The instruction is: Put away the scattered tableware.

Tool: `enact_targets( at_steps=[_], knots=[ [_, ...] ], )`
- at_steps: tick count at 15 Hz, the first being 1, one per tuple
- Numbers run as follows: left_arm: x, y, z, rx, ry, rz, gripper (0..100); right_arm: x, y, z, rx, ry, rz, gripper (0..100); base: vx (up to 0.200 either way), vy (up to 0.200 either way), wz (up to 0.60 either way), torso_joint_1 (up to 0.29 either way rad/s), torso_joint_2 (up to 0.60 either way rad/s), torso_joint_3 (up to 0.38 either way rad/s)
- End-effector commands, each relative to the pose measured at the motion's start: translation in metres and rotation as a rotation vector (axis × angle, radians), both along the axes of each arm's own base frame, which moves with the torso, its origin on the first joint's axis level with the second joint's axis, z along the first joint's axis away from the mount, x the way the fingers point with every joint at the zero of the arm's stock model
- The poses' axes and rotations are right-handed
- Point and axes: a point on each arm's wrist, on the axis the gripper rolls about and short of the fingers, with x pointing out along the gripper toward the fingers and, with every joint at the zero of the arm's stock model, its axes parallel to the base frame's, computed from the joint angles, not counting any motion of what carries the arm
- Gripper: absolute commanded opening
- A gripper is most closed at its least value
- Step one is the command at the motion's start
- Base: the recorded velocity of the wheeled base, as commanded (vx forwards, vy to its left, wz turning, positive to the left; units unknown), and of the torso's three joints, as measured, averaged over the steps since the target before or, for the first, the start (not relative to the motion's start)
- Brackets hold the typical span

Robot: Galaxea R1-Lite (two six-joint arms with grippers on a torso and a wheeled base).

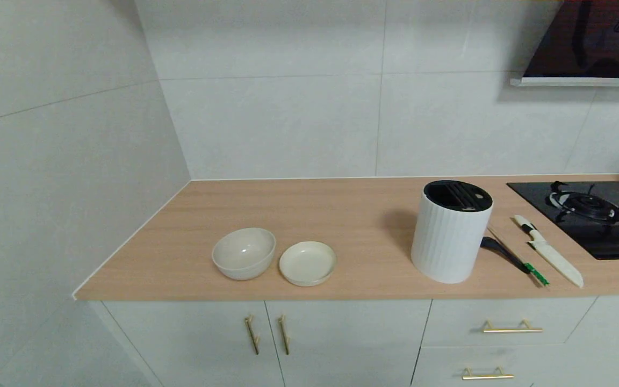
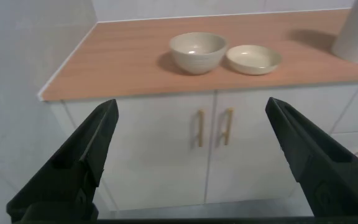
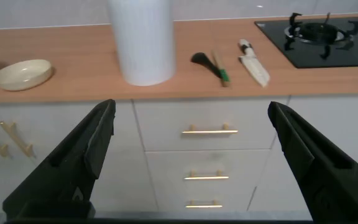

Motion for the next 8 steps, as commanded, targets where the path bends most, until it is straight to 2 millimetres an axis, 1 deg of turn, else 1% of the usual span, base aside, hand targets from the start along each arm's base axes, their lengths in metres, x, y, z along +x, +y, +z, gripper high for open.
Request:
enact_targets(
  at_steps=[1, 8],
  knots=[
    [0.0000, 0.0000, -0.0001, 0.000, 0.000, -0.001, 100, 0.0001, 0.0000, 0.0000, 0.000, 0.000, 0.000, 100, 0.000, 0.200, 0.00, 0.002, 0.00, 0.002],
    [0.0000, 0.0000, -0.0002, 0.000, 0.002, -0.001, 100, 0.0001, 0.0000, 0.0000, 0.000, 0.000, 0.000, 100, 0.000, 0.200, 0.00, 0.003, 0.00, 0.004]
  ],
)
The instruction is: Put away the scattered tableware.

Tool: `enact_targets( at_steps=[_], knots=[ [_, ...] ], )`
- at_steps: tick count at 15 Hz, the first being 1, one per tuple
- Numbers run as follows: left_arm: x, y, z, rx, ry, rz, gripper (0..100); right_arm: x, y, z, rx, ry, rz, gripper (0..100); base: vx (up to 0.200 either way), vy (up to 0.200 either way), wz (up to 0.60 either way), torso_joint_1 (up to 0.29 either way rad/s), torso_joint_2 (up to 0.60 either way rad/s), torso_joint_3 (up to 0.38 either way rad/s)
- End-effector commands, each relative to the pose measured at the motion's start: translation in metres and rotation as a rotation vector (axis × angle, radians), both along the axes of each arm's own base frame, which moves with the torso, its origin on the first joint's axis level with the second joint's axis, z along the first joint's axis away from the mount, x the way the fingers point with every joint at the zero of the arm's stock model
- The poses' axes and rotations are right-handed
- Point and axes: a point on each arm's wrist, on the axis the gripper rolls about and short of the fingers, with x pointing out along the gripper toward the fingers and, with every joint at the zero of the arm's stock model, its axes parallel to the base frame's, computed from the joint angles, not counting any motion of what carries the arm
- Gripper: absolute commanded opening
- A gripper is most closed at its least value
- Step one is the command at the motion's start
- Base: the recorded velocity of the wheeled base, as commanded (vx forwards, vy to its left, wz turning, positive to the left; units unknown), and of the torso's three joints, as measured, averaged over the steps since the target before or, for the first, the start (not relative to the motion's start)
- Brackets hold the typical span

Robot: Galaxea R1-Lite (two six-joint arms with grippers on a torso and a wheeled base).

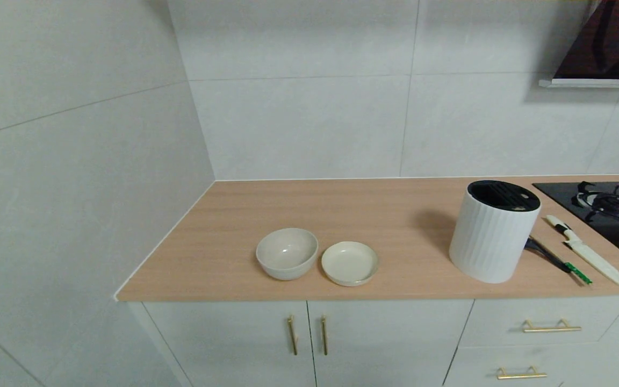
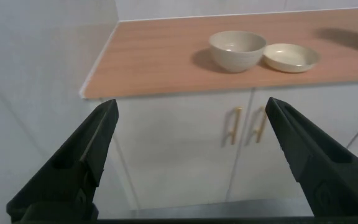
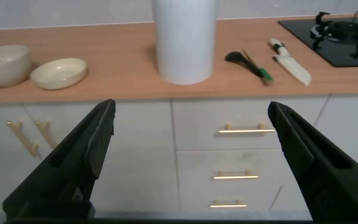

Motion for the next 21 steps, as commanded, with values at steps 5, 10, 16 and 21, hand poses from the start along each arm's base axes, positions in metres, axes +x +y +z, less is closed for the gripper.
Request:
enact_targets(
  at_steps=[5, 10, 16, 21],
  knots=[
    [0.0000, 0.0000, 0.0000, 0.001, 0.000, 0.001, 100, 0.0001, 0.0000, 0.0000, 0.000, 0.001, 0.000, 100, 0.000, 0.160, 0.00, 0.003, 0.00, 0.004],
    [0.0000, -0.0001, -0.0002, 0.001, 0.001, -0.001, 100, 0.0001, 0.0000, 0.0000, 0.000, 0.001, 0.000, 100, 0.000, 0.000, 0.00, 0.000, 0.00, 0.000],
    [0.0000, 0.0000, 0.0000, 0.001, 0.000, -0.001, 100, 0.0001, 0.0000, 0.0000, 0.000, 0.001, 0.000, 100, 0.000, 0.000, 0.00, 0.000, 0.00, 0.000],
    [0.0000, -0.0001, 0.0000, 0.001, 0.000, -0.001, 100, 0.0001, 0.0000, 0.0000, 0.000, 0.001, 0.000, 100, 0.000, 0.000, 0.00, -0.051, 0.11, 0.059]
  ],
)
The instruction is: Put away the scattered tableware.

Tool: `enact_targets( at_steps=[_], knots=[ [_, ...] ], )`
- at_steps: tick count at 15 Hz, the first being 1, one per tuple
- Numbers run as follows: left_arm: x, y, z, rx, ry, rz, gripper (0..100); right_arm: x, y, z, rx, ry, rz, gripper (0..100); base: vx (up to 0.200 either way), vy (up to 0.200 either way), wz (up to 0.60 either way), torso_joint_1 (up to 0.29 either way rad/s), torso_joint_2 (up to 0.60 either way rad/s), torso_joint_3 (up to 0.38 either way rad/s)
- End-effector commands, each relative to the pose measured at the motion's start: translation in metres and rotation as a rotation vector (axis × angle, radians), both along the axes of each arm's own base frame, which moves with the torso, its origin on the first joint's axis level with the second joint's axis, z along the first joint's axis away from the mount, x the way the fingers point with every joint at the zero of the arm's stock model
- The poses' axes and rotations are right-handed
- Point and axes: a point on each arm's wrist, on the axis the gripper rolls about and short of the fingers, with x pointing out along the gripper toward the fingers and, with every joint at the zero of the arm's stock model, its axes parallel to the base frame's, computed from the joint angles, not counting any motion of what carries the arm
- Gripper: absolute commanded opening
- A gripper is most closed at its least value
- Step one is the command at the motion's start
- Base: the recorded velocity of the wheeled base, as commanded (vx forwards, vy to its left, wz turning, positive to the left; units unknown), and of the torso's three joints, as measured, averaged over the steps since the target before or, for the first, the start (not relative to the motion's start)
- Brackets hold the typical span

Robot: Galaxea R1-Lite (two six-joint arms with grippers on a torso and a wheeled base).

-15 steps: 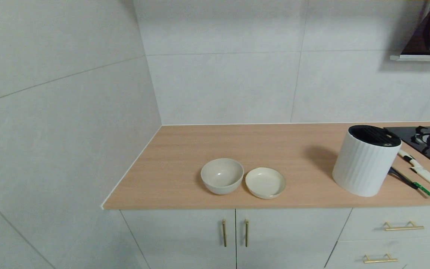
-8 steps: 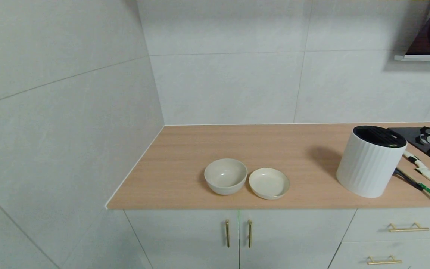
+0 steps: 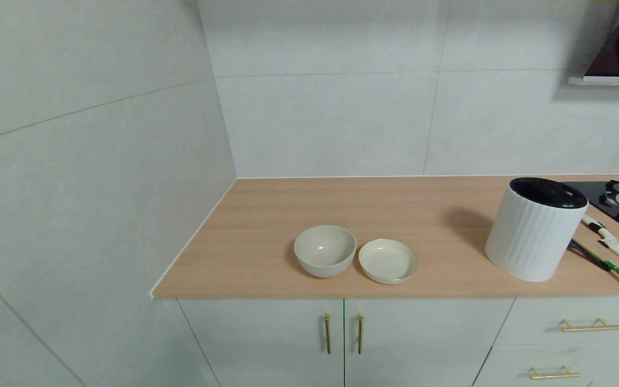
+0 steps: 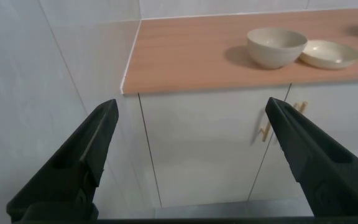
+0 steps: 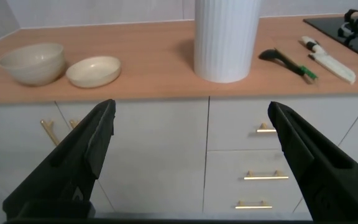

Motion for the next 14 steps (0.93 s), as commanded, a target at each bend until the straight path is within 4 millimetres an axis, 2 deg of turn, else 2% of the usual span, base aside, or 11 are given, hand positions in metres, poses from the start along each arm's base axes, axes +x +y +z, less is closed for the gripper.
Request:
enact_targets(
  at_steps=[1, 14],
  knots=[
    [0.0000, 0.0000, 0.0000, 0.000, 0.000, 0.000, 100, 0.0001, 0.0000, 0.0000, 0.000, 0.001, 0.000, 100, 0.000, 0.000, 0.00, -0.168, 0.38, 0.203],
    [0.0000, 0.0000, 0.0000, 0.000, 0.000, -0.002, 100, 0.0001, 0.0000, 0.0000, 0.000, 0.001, 0.000, 100, 0.000, 0.000, 0.00, -0.237, 0.53, 0.289]
  ],
)
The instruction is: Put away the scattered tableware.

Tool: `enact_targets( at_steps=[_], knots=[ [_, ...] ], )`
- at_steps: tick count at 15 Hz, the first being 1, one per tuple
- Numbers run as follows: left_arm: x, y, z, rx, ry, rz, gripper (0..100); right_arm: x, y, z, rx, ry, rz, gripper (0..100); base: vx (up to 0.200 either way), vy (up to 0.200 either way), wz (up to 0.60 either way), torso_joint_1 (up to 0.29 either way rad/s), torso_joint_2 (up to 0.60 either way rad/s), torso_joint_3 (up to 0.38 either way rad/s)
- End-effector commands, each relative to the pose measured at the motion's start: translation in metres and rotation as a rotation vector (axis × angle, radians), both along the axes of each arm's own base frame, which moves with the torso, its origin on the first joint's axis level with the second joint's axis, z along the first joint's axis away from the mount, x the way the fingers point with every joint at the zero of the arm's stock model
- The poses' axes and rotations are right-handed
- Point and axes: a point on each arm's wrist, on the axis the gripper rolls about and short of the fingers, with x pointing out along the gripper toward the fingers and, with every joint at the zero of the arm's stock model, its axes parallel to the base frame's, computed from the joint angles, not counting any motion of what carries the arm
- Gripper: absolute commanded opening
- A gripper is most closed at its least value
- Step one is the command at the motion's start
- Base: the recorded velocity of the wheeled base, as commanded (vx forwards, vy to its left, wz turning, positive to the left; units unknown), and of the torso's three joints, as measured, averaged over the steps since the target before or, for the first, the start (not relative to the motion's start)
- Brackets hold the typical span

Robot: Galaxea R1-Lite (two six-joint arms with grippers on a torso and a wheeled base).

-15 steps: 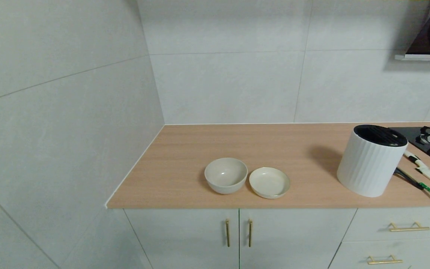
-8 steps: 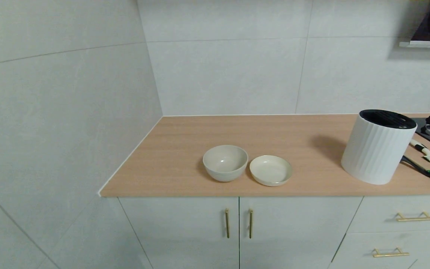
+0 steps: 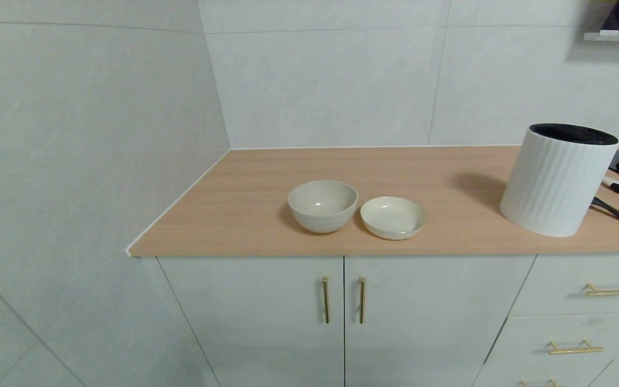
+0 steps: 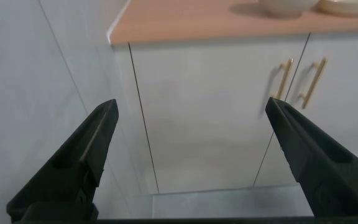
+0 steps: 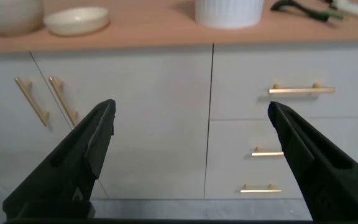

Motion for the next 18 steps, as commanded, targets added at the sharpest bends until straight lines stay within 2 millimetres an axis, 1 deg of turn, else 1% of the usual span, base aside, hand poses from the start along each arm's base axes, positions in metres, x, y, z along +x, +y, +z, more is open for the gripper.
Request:
enact_targets(
  at_steps=[1, 10, 18],
  knots=[
    [0.0000, 0.0000, 0.0000, 0.000, 0.000, 0.002, 100, 0.0001, 0.0000, 0.0000, 0.000, 0.001, 0.000, 100, 0.000, 0.000, 0.00, -0.212, 0.50, 0.286],
    [0.0000, 0.0000, 0.0000, 0.000, 0.000, 0.001, 100, 0.0001, 0.0000, 0.0000, 0.000, 0.001, 0.000, 100, 0.000, 0.000, 0.00, -0.196, 0.48, 0.284],
    [0.0000, 0.0000, 0.0000, 0.000, 0.000, 0.002, 100, 0.0001, 0.0000, 0.0000, 0.000, 0.001, 0.000, 100, 0.000, 0.000, 0.00, -0.138, 0.43, 0.297]
  ],
)
